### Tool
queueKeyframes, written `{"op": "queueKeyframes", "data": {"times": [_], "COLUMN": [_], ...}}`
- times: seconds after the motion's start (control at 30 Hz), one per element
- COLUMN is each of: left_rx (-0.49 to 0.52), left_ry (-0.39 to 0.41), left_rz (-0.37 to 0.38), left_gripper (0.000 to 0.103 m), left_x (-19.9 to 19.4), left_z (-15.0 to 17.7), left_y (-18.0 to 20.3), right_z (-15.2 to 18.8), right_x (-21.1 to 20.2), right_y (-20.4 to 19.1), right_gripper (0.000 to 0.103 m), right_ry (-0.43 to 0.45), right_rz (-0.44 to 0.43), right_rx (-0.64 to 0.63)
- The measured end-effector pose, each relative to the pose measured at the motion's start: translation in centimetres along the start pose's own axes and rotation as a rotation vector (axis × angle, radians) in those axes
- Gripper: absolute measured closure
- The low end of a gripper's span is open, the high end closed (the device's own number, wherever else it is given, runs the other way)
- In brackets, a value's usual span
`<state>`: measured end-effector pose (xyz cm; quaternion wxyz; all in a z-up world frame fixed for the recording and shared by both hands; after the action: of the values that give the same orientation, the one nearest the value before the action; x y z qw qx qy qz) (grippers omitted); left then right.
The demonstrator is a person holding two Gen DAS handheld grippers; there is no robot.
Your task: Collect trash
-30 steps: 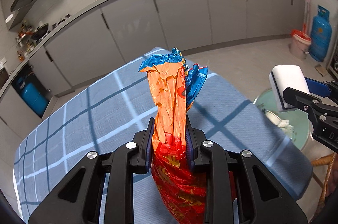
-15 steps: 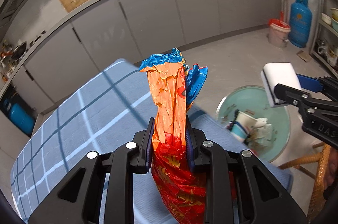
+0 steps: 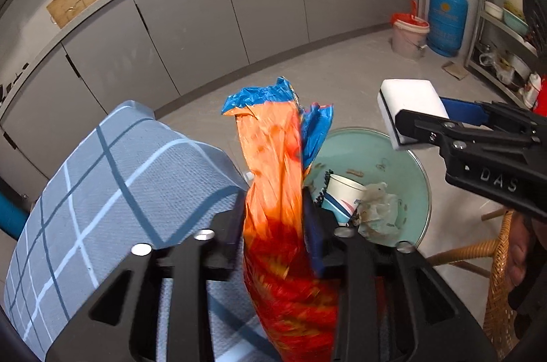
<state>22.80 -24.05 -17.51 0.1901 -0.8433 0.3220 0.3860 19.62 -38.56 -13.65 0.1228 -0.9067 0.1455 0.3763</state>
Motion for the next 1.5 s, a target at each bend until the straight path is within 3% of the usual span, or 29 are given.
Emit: {"op": "queueKeyframes", "data": {"times": [0.07, 0.17, 0.2, 0.4, 0.73, 1.17, 1.5], "left_rx": [0.008, 0.014, 0.014, -0.030, -0.131, -0.171, -0.183], "left_ry": [-0.004, -0.006, -0.001, 0.001, 0.075, 0.177, 0.209], "left_rz": [0.001, -0.006, -0.016, -0.034, -0.078, -0.097, -0.102], "left_gripper": [0.046, 0.024, 0.022, 0.020, 0.015, 0.013, 0.012], "left_x": [0.3, 0.4, 0.3, -0.8, -5.5, -11.0, -12.9], "left_z": [0.3, 0.6, 0.7, 1.0, 1.7, 2.3, 2.7], "left_y": [0.2, 0.4, 0.4, -0.7, -3.8, -5.3, -6.0], "right_z": [0.0, 0.4, 0.5, 0.9, 1.5, 1.4, 1.2], "right_x": [0.3, 0.4, 0.4, -1.0, -5.4, -9.7, -11.1], "right_y": [0.5, 0.8, 0.9, 0.6, -0.6, -3.1, -4.0], "right_gripper": [0.033, 0.032, 0.031, 0.025, 0.022, 0.022, 0.021], "right_ry": [0.003, -0.009, -0.011, 0.003, 0.068, 0.126, 0.139], "right_rz": [0.002, 0.004, 0.004, 0.001, 0.017, 0.022, 0.018], "right_rx": [0.015, 0.032, 0.035, 0.047, 0.028, -0.025, -0.043]}}
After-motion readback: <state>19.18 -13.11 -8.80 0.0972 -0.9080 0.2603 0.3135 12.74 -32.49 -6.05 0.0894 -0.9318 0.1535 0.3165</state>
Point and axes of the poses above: each gripper's, at about its wrist camera, not at the fingertips, and x roughly the way its jaws point, y to its right, z to its underside, the point moved 3 cm from there along x, roughly the way its jaws point, and after that the axes turned 9 degrees about z, right-handed, at the moved point
